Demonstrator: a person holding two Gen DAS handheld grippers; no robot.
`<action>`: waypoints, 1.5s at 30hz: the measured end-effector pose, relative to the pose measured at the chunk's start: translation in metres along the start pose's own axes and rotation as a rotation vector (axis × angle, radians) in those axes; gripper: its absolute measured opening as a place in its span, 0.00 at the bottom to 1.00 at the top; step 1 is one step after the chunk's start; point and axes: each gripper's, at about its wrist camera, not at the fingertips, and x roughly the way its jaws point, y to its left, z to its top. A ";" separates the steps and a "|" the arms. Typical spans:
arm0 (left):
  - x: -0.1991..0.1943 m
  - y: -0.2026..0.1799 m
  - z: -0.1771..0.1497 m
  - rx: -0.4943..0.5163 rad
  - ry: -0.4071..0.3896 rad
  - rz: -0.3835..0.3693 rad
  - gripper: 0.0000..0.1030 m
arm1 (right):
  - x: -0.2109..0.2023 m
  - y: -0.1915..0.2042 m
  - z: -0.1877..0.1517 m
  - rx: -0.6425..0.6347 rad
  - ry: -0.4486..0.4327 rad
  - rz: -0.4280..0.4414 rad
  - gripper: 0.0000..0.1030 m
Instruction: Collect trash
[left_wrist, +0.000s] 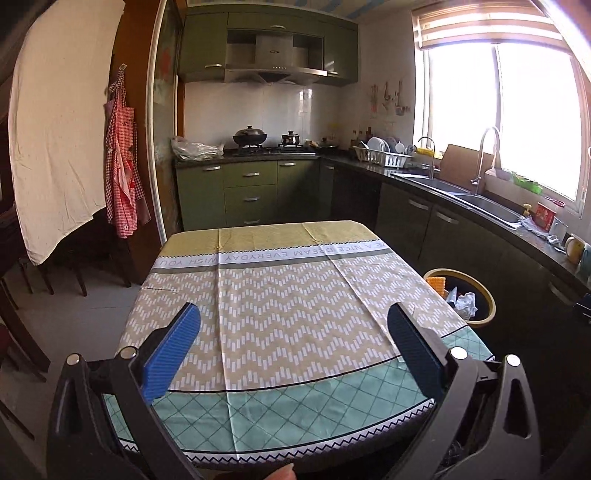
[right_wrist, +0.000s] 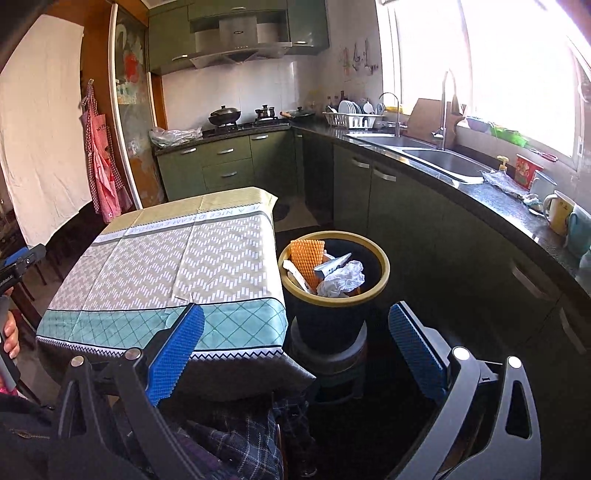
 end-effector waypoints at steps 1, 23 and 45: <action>-0.002 0.000 0.000 0.002 -0.004 0.003 0.94 | -0.002 0.001 0.000 -0.008 -0.007 0.005 0.96; -0.015 -0.002 0.000 -0.012 -0.018 0.022 0.94 | 0.013 0.019 0.000 -0.064 -0.010 0.050 0.96; -0.012 -0.002 -0.003 -0.012 0.006 0.006 0.94 | 0.006 0.017 0.004 -0.059 -0.047 0.052 0.96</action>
